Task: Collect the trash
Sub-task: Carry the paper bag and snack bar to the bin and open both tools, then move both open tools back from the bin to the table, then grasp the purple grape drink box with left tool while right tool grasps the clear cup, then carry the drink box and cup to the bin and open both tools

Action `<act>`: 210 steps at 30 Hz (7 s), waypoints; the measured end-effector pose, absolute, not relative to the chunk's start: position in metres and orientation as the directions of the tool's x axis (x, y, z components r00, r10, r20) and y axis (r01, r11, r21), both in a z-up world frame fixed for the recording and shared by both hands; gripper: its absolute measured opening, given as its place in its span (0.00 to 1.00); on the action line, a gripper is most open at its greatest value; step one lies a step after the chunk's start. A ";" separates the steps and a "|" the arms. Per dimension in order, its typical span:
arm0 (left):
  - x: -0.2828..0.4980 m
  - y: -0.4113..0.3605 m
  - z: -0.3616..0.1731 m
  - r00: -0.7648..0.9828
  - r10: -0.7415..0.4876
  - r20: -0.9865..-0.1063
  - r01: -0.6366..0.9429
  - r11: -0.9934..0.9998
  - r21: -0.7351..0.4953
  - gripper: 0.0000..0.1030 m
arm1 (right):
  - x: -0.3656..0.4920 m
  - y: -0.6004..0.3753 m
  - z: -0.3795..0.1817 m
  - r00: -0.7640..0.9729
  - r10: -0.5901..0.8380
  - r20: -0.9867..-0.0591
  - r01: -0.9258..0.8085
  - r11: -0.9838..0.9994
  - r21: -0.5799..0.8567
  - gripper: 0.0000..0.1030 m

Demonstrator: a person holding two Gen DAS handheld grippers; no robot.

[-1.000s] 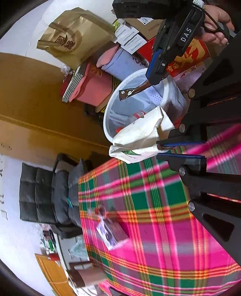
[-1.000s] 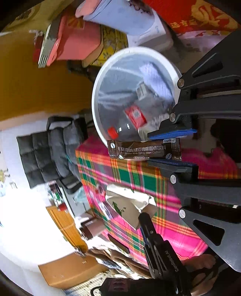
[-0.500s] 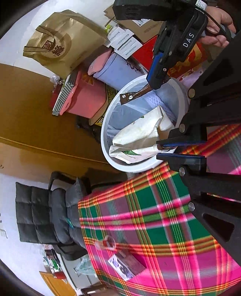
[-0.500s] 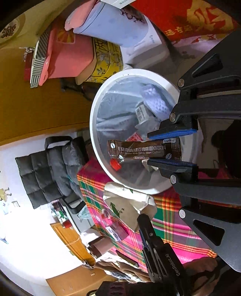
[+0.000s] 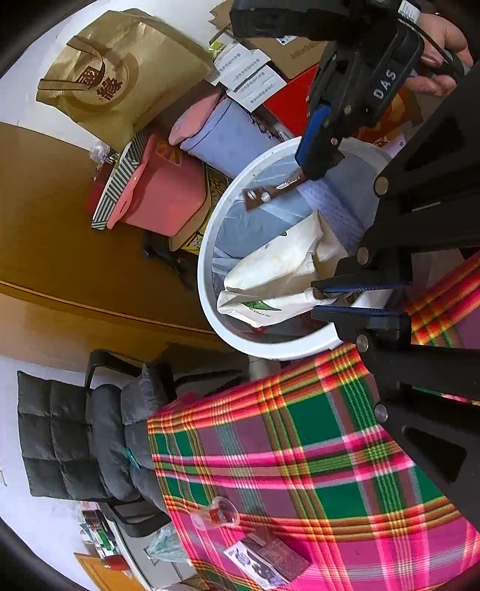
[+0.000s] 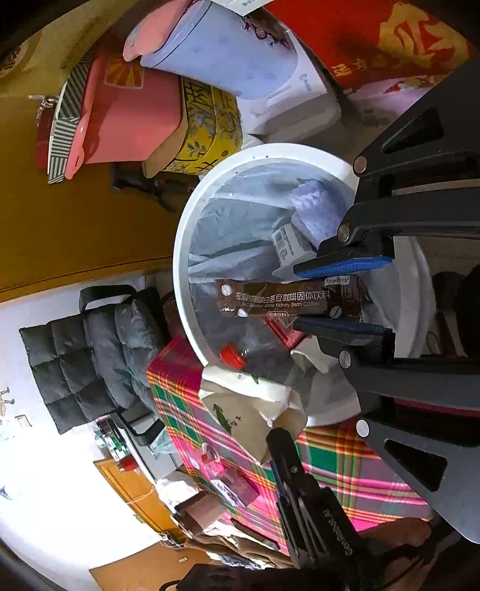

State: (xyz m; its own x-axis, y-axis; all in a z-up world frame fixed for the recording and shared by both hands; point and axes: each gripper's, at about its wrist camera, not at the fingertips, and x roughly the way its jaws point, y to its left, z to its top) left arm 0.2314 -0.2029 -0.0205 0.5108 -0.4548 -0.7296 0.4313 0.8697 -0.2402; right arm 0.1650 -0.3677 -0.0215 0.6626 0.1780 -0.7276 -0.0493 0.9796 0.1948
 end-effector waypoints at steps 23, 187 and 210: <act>0.220 -0.186 -0.013 0.522 -0.470 -0.711 0.412 0.869 -0.273 0.21 | 0.148 -0.362 -0.009 0.699 0.180 -0.692 -0.054 0.979 0.199 0.40; 0.204 0.073 0.007 0.729 0.076 -0.680 -0.166 0.984 -0.068 0.59 | 0.215 -0.147 0.022 0.590 0.448 -0.672 -0.461 0.870 0.175 0.30; 0.100 -0.006 0.035 0.754 -0.023 -0.657 -0.012 0.999 -0.049 0.59 | 0.123 -0.202 0.034 0.639 0.457 -0.619 -0.417 0.882 0.220 0.30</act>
